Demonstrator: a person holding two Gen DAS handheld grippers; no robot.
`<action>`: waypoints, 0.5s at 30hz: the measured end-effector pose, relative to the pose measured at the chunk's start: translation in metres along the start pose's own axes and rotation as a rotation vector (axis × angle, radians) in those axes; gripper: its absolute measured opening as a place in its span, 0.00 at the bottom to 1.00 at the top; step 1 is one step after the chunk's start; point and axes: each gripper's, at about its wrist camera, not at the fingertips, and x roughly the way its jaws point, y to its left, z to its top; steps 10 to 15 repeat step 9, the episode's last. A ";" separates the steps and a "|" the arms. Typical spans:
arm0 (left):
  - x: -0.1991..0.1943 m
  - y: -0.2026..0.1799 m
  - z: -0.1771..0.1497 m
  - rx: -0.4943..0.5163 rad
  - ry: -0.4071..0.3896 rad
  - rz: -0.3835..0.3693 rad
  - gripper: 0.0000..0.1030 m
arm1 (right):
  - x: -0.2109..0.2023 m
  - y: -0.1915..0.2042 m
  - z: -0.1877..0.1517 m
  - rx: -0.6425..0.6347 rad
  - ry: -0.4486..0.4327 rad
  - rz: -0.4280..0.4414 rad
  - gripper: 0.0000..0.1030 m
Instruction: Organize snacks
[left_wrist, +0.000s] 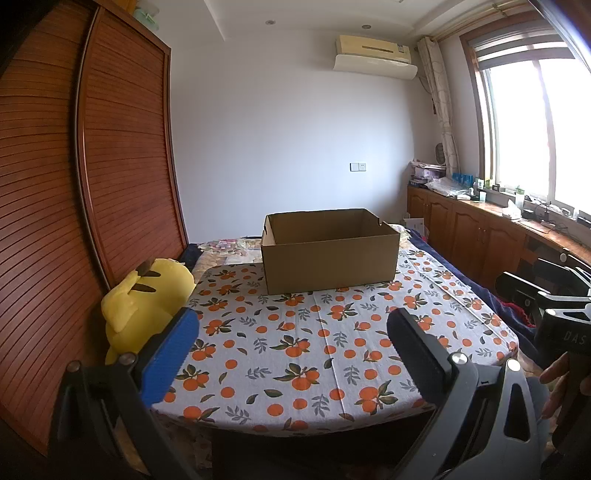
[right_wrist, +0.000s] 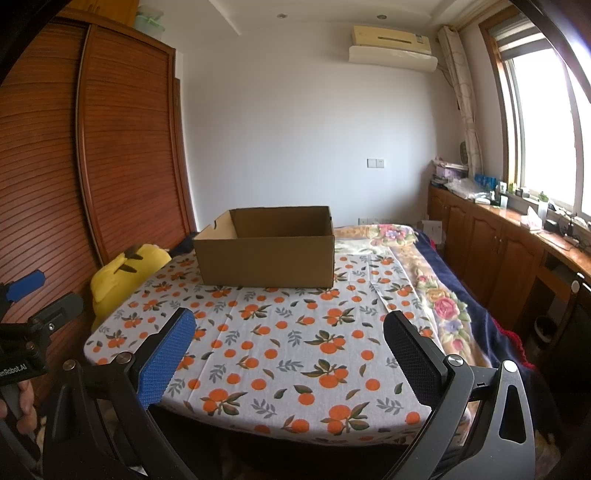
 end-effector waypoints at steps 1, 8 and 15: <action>0.000 0.000 0.000 -0.001 0.000 -0.001 1.00 | 0.000 0.000 0.000 -0.001 0.000 0.000 1.00; 0.000 0.000 0.000 -0.001 0.000 -0.002 1.00 | 0.000 0.000 0.000 0.000 0.000 0.001 1.00; 0.000 0.000 0.000 -0.002 0.000 -0.002 1.00 | -0.001 -0.001 0.000 0.000 0.000 0.001 1.00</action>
